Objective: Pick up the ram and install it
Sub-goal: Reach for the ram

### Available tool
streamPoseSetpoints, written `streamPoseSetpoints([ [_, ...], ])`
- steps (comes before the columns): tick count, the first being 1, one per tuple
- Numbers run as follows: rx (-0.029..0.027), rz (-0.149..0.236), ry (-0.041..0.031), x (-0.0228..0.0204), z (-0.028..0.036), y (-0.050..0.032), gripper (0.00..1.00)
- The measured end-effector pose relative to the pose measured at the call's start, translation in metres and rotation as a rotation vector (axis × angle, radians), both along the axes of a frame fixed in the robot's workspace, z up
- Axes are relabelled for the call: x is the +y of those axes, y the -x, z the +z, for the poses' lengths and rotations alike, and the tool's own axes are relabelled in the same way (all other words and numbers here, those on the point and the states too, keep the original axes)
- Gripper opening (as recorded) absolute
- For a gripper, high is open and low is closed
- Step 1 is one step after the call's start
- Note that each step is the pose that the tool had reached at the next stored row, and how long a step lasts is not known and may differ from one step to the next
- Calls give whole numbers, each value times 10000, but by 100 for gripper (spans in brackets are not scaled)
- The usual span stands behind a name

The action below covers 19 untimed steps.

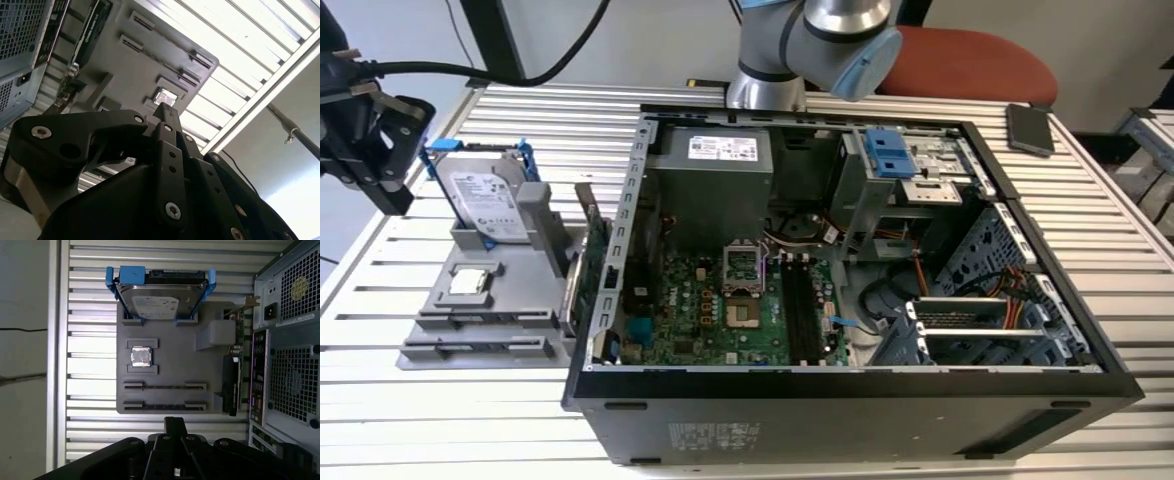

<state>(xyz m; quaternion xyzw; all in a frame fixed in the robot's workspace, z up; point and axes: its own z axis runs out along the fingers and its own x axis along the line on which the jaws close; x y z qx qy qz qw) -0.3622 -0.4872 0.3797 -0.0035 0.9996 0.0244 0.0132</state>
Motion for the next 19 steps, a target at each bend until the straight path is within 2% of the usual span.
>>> streamPoseSetpoints([
  [4, 0, 96, 0, 0, 0, 0, 0],
  [7, 0, 358, 0, 1, 0, 1, 0],
  [19, 0, 2111, 0, 0, 1, 0, 0],
])
